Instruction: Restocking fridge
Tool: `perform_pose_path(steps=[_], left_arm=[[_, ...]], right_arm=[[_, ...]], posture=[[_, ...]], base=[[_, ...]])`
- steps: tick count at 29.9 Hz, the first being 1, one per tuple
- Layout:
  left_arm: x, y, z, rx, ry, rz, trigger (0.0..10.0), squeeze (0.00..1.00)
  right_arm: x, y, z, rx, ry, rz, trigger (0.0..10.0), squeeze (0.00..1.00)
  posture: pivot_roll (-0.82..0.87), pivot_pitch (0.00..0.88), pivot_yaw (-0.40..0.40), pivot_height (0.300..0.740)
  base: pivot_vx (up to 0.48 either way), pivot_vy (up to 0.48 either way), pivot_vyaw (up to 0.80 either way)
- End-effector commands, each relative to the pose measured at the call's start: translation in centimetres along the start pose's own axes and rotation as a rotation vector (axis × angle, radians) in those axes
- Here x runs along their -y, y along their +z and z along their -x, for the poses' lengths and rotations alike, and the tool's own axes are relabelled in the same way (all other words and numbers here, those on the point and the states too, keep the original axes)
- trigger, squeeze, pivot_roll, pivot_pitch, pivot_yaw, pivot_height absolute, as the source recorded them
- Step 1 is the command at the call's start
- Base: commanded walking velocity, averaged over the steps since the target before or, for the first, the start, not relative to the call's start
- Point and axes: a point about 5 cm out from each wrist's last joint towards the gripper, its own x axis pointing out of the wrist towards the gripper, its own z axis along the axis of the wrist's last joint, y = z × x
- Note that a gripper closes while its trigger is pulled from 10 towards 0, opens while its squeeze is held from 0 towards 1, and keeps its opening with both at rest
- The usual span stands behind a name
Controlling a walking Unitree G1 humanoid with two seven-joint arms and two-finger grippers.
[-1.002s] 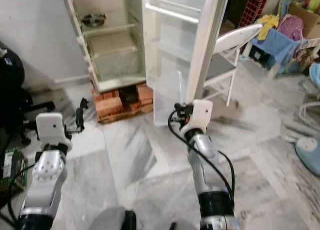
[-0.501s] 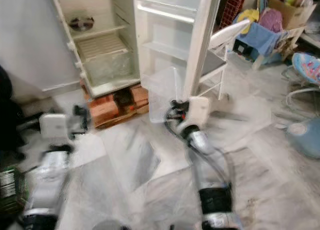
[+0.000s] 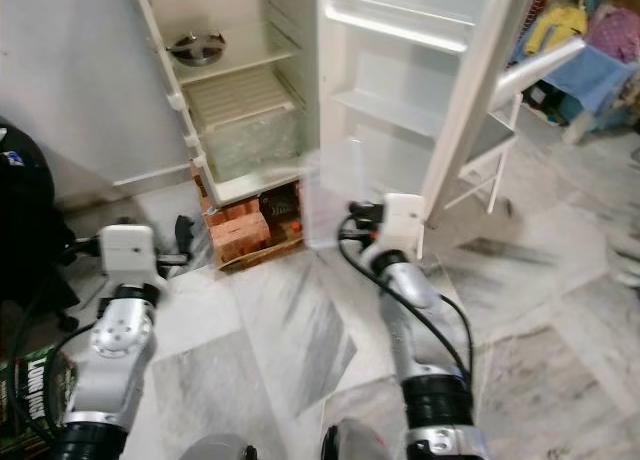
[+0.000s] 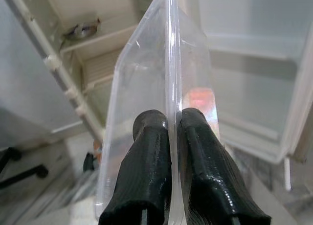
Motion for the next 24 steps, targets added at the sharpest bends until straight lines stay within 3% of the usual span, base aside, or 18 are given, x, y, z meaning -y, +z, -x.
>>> perform_pose_path(steps=[1, 24], left_arm=[[-0.86, -0.36, 0.14, -0.022, 0.025, -0.022, 10.0, 0.0], [-0.99, -0.72, 0.13, -0.053, 0.05, -0.036, 10.0, 0.0]], right_arm=[[-1.24, 0.02, -0.29, -0.001, 0.041, -0.01, 10.0, 0.0], [-1.78, -0.41, -0.42, -0.032, 0.078, 0.002, 10.0, 0.0]], posture=[[0.11, 0.104, -0.015, 0.74], [0.1, 0.104, -0.016, 0.74]], base=[[0.48, 0.0, 0.0], [0.48, 0.0, 0.0]])
